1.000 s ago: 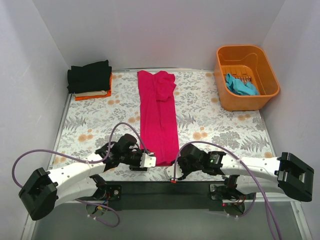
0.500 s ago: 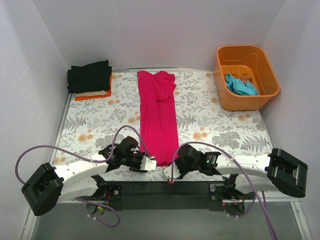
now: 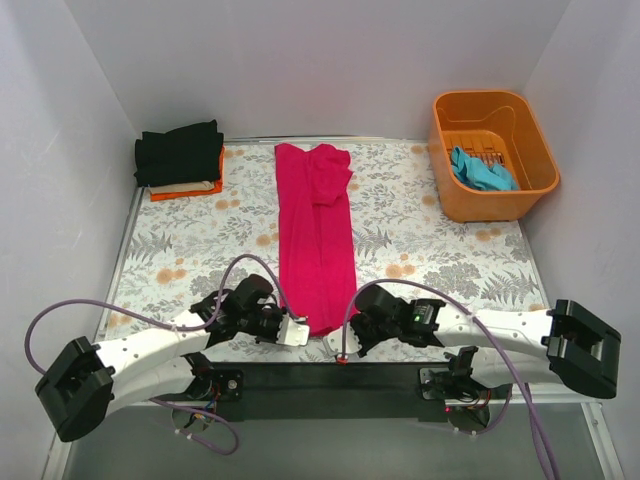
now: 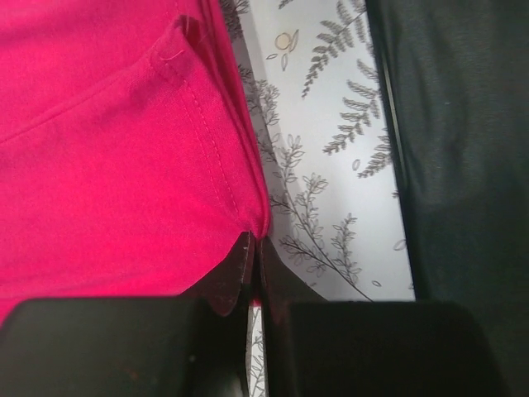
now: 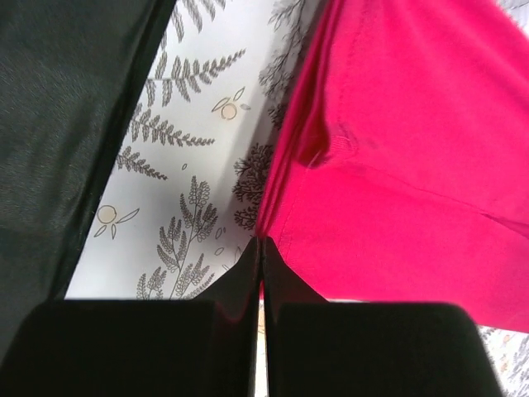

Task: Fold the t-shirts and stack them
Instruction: Fold the tshirt

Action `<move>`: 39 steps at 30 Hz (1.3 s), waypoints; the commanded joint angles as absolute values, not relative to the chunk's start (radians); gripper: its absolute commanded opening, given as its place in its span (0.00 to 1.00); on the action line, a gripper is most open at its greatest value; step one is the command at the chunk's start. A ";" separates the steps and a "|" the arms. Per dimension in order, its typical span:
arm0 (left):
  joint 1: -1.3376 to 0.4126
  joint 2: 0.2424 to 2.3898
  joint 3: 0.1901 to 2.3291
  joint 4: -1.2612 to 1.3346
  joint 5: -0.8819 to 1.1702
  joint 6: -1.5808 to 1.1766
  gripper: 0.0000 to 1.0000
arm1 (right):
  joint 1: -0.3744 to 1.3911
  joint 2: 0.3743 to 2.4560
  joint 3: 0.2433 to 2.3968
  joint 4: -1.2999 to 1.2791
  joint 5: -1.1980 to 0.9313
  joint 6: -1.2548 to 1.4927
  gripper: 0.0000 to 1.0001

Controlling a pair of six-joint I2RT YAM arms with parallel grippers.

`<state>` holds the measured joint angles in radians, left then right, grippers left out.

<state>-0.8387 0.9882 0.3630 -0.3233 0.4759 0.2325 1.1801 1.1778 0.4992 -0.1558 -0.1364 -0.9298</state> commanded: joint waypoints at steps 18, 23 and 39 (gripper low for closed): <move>-0.749 0.926 0.495 -0.362 0.472 0.205 0.00 | 1.005 1.074 0.661 -0.285 -0.167 -0.988 0.01; -0.525 1.122 0.633 -0.247 0.545 0.293 0.00 | 0.840 1.214 0.770 -0.255 -0.236 -1.106 0.01; -0.255 1.860 1.190 0.058 0.601 0.360 0.00 | 0.522 1.874 1.386 -0.184 -0.336 -1.230 0.01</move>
<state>-0.2699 1.8145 1.1194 0.0132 0.5957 0.3305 0.5423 1.8050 1.2980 -0.1879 -0.3202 -1.1919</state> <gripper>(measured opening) 0.024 0.019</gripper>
